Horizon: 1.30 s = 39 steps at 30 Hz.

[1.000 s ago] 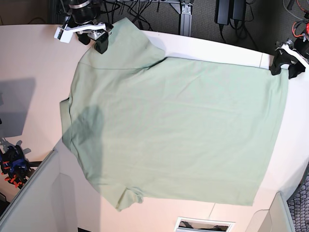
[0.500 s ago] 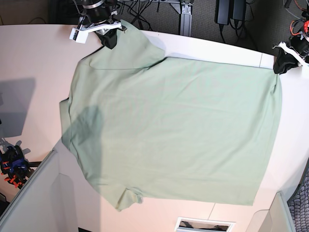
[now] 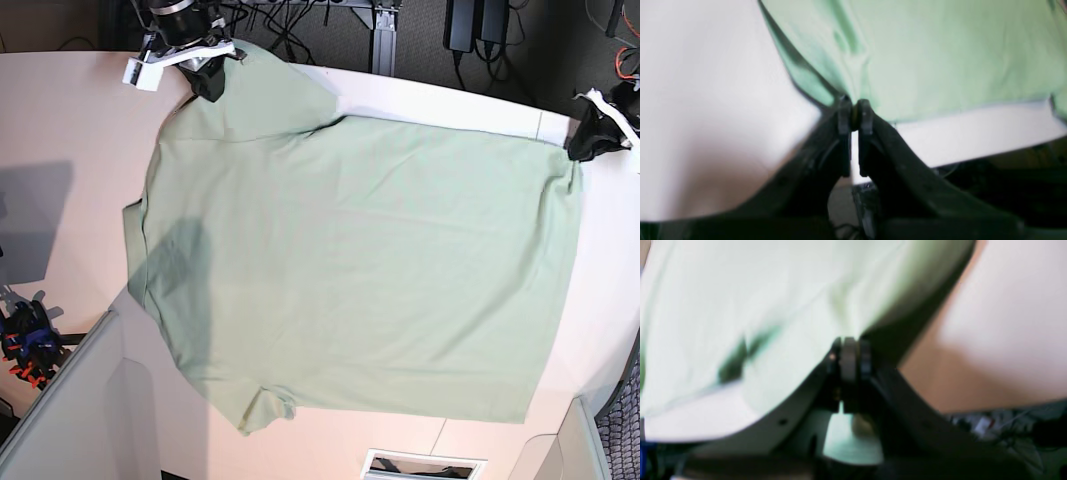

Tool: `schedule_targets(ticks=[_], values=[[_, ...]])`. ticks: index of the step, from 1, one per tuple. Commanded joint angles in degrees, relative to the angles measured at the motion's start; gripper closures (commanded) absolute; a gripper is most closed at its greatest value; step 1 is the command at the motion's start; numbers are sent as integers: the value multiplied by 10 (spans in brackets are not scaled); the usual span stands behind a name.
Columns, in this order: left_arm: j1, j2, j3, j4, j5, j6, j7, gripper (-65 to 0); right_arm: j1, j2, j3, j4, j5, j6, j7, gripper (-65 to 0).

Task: Fold the T-shirt properly
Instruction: 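Lift the shoulders and pull the shirt toward the robot with both grippers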

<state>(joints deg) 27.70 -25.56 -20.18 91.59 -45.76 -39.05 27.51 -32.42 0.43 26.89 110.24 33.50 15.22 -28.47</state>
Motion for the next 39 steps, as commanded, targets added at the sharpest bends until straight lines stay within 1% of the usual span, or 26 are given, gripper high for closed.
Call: schedule_targets(ticks=[1, 4, 7, 10, 12, 15, 18, 20, 23, 28, 29, 30, 32, 33, 34, 36, 39], values=[[-6, -12, -9, 12, -14, -10, -11, 0, 6, 9, 8, 20, 11, 12, 13, 0], [-33, -22, -6, 14, -14, -10, -11, 0, 45, 25, 12, 26, 12, 16, 14, 0], [-72, -23, -3, 6, -10, -10, -12, 0, 100, 29, 12, 16, 8, 16, 15, 0], [-125, -24, -3, -30, 9, -10, -20, 0, 164, 30, 7, -7, -6, 17, 15, 0], [-165, -26, -2, -69, 9, -10, -20, 0, 204, 34, -3, -28, -21, 17, 15, 0], [-223, -34, 22, -135, 17, -10, -22, 0, 260, 43, -26, -72, -41, 17, 23, 0], [-280, -40, 62, -194, 49, -10, -55, 0, 320, 53, -48, -126, -73, 17, 33, 0], [-314, -40, 84, -225, 68, -10, -64, 0, 352, 56, -58, -161, -92, 17, 33, 0], [-349, -40, 107, -259, 69, -10, -68, 0, 390, 56, -68, -206, -117, 22, 34, 0], [-395, -40, 128, -302, 82, -10, -83, 0, 435, 56, -72, -271, -130, 27, 34, 0], [-400, -40, 133, -309, 86, -10, -88, -56, 441, 56, -72, -282, -130, 27, 37, 0], [-402, -40, 138, -314, 91, -10, -94, -145, 445, 56, -72, -293, -130, 28, 44, -16], [-400, -40, 141, -317, 91, -10, -90, -335, 445, 56, -72, -302, -132, 28, 56, -282], [-399, -40, 141, -316, 83, -10, -78, -391, 443, 56, -72, -302, -132, 28, 53, -397], [-399, -40, 139, -316, 67, -10, -57, -406, 443, 56, -70, -301, -131, 28, 48, -451], [-397, -40, 116, -311, 14, -10, -17, -405, 443, 56, -56, -288, -130, 28, 27, -446], [-375, -44, 56, -283, -52, -10, 38, -405, 430, 56, -12, -246, -123, 28, -4, -446]])
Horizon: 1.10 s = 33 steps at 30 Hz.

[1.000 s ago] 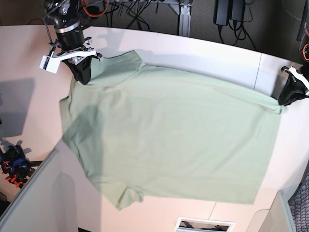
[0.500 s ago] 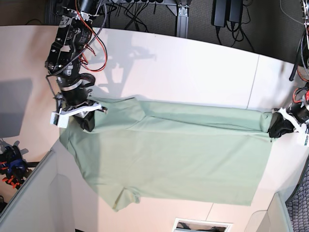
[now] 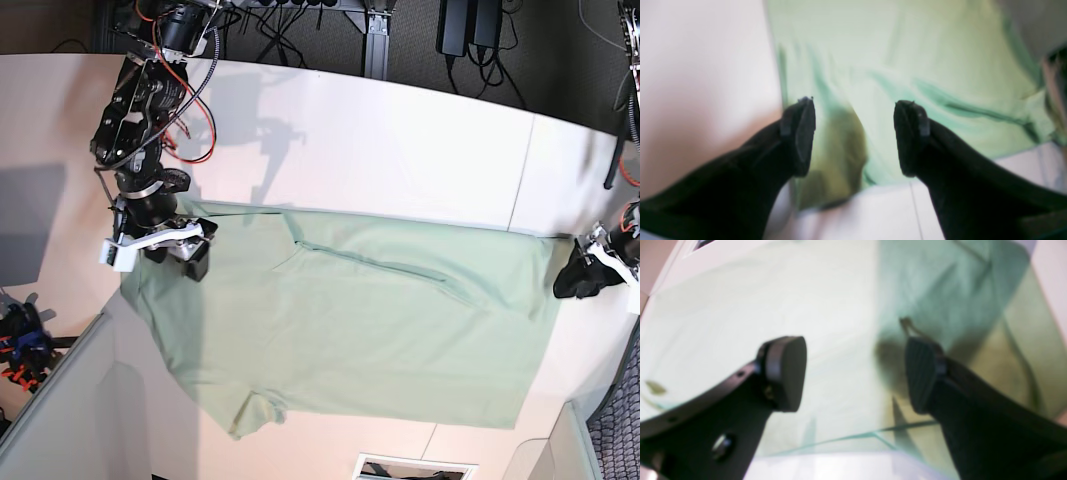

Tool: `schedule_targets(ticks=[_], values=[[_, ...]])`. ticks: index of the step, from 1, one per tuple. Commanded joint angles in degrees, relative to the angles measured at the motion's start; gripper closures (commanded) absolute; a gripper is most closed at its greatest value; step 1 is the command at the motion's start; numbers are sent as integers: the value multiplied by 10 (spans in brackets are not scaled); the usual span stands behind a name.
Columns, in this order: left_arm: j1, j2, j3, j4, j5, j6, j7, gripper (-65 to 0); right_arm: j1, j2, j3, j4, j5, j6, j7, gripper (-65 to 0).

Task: Fold the T-shirt properly
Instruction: 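Lift the shoulders and pull the shirt toward the robot with both grippers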

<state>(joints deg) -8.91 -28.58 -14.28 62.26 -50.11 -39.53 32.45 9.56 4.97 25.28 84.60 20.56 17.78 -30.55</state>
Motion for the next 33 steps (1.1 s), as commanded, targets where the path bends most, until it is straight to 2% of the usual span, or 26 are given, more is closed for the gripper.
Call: schedule_targets(ticks=[1, 4, 10, 14, 20, 28, 33], values=[[2, -18, -19, 19, -25, -5, 8, -405, 3, 10, 23, 25, 9, 2, 1, -446], [40, -26, -50, 42, -73, -5, 39, -405, -17, 10, 83, 48, 28, 2, -27, -446], [114, -18, -69, 59, -97, -5, 40, -405, -68, 10, 184, 42, 71, 0, -33, -446], [135, -2, -69, 59, -106, -5, 40, -405, -83, 9, 186, 9, 91, -6, -37, -446], [137, 34, -72, 59, -83, -5, 37, -405, -42, 9, 161, -85, 115, -6, -34, -446], [89, 77, -72, 59, 13, 90, 10, -405, -4, 8, 110, -107, 114, -6, -40, -446], [49, 89, -64, 37, 48, 122, 3, -405, -4, -5, 98, -107, 113, -6, -40, -445]])
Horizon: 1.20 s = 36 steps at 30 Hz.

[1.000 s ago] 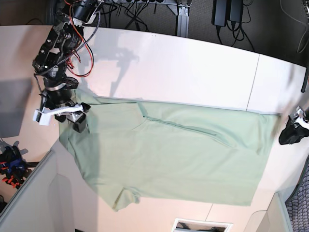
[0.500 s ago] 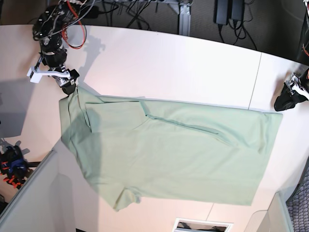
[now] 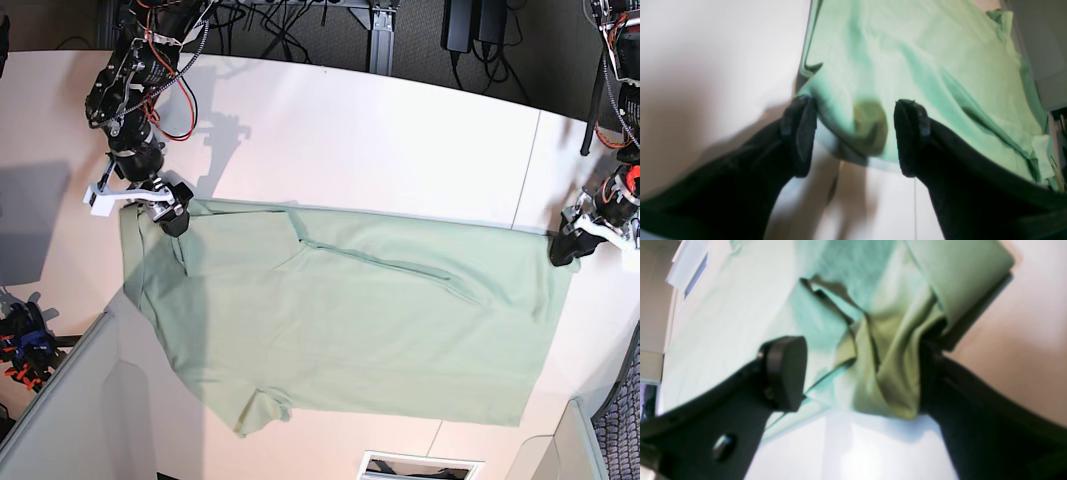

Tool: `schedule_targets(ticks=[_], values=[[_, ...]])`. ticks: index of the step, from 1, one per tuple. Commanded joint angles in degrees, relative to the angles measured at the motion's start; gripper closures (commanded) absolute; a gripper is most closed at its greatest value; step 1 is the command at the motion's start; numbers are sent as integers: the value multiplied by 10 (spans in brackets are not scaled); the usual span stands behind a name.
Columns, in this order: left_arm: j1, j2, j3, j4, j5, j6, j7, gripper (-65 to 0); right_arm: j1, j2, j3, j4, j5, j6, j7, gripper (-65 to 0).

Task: Fold the T-shirt properly
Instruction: 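Lift the shoulders and pull the shirt toward the robot with both grippers, then release the shirt and reposition both grippers along its side edges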

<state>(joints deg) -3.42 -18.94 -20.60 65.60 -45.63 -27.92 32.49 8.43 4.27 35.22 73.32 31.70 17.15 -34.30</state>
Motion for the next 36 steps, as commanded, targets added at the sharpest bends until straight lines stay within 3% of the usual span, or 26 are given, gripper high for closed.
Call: schedule_targets(ticks=[1, 4, 5, 6, 8, 9, 10, 12, 15, 21, 25, 36], values=[[-12, -7, 7, -4, 6, 7, -1, -405, 7, -2, -1, 6, 2, 0, -2, -445], [-17, -7, 36, -20, 5, 7, -11, -403, 7, -11, -1, 6, 2, 0, 11, -440], [-17, -5, 45, -23, 6, 7, -17, -382, 7, -13, -1, 6, 1, 0, 19, -410], [-17, -3, 51, -25, 13, 7, -26, -316, 7, -13, -1, 6, -4, 0, 28, -341], [-17, 2, 54, -25, 36, 7, -37, -83, 8, -14, -1, 6, -15, 0, 40, -108], [-17, 3, 54, -25, 40, 7, -38, 0, 7, -14, -1, 6, -15, 0, 41, 0], [-17, 3, 53, -24, 39, -3, -37, 0, 7, -14, -1, 6, -15, 0, 36, 0], [-17, -2, 48, -24, 30, -62, -24, 0, 5, -11, -1, 9, -5, 0, 16, 0], [-8, -18, 44, -16, -23, -121, 14, 0, -5, -4, 2, 38, 16, 3, -30, 0], [66, -66, 44, 48, -87, -121, 53, 0, -91, 17, 2, 151, 33, 3, -63, 0], [136, -91, 37, 115, -90, -121, 53, 0, -161, 31, 2, 204, 35, 3, -64, 0], [310, -95, -7, 257, -114, -121, 63, 0, -307, 37, 23, 292, 47, 3, -65, 0]])
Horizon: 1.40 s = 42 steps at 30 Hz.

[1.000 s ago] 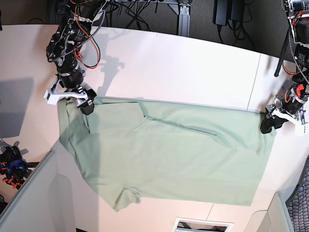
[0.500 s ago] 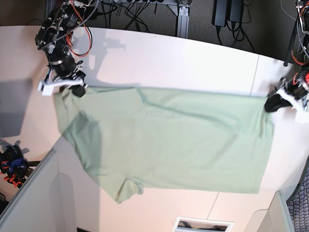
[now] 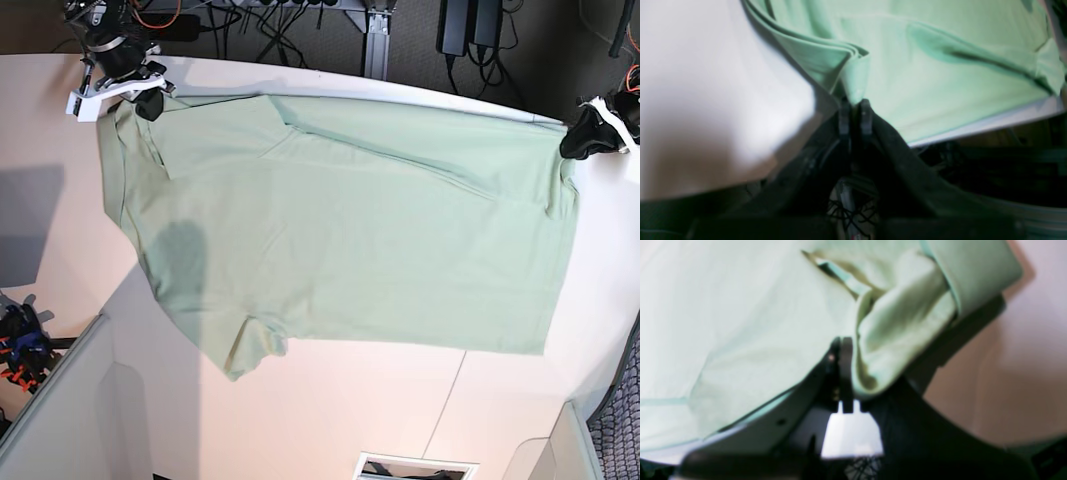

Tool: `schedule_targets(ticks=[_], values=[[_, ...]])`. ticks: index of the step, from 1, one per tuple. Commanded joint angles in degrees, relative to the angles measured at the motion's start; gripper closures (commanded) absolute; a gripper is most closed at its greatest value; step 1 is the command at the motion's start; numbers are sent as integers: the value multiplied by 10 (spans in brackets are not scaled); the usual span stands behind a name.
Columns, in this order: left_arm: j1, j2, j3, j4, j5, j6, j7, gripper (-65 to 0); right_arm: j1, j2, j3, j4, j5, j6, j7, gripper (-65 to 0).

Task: Fold the T-shirt properly
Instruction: 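Release the shirt and reposition both grippers along its side edges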

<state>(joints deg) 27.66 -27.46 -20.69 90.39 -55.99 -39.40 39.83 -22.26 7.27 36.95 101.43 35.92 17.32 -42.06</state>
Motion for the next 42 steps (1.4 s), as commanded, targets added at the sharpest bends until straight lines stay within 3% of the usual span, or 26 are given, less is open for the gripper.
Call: schedule_targets(ticks=[1, 9, 10, 11, 13, 14, 15, 22, 25, 29, 33, 36, 42], values=[[5, -9, -6, 12, -10, -6, -10, 0, -8, 7, 7, 14, 5, 1, 13, 0], [9, -10, -7, 13, 5, -6, -32, 0, -33, 6, 8, 20, 1, 1, 13, 0], [9, -10, -7, 13, 7, -6, -37, -54, -31, 6, 8, 20, 0, 1, 13, 0], [9, -10, -7, 13, 10, -6, -42, -126, -31, 6, 8, 20, -3, 1, 16, -81], [10, -10, -7, 13, 10, -6, -35, -249, -31, 6, 8, 20, -17, 1, 16, -312], [10, -10, -9, 13, 9, -6, -28, -280, -31, 7, 9, 21, -26, 0, 15, -391], [10, -10, -14, 13, 8, -6, -26, -284, -31, 6, 12, 21, -30, 0, 15, -427], [3, -22, -138, 70, -34, -6, -24, -284, -30, 17, 106, 50, -3, 0, 18, -430], [-31, -42, -140, 89, -25, -6, -30, -284, -6, 43, 135, 62, -4, 0, 17, -430], [-104, -56, -80, 68, 38, -6, -73, -296, 29, 77, 137, 61, -12, 0, 17, -430], [-217, -56, 25, -17, 95, 3, -107, -411, 56, 85, 132, 60, -19, 0, 17, -430], [-323, -53, 104, -138, 144, 40, -146, -426, 55, 84, 123, 56, -23, 0, 17, -430], [-515, -32, 182, -422, 171, 43, -163, -425, 54, 85, 122, 50, -24, 0, 17, -430]])
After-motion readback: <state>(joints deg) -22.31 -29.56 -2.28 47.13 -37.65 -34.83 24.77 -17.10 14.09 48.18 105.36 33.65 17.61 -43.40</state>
